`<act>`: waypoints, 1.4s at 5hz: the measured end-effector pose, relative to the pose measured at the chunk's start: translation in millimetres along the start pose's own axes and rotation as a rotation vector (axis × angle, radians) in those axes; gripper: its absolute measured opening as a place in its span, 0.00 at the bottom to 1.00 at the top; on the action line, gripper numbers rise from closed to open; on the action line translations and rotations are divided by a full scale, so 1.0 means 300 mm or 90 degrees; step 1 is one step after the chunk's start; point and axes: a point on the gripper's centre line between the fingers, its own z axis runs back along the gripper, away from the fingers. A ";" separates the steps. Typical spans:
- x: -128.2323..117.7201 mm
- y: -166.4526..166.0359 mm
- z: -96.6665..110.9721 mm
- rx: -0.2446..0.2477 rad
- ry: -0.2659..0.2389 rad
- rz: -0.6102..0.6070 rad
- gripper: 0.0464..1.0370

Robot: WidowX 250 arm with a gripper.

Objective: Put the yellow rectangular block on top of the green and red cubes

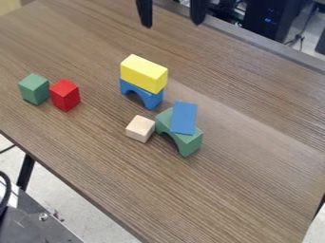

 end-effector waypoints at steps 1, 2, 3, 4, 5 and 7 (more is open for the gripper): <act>0.003 -0.002 -0.029 0.025 0.043 0.142 0.96; 0.029 -0.002 -0.079 0.064 0.052 0.304 0.96; 0.053 -0.021 -0.103 0.040 0.055 0.379 0.96; 0.087 -0.008 -0.150 -0.045 0.108 0.328 0.96; 0.103 0.016 -0.180 -0.074 0.126 0.345 0.96; 0.150 0.057 -0.204 -0.031 0.109 0.351 0.96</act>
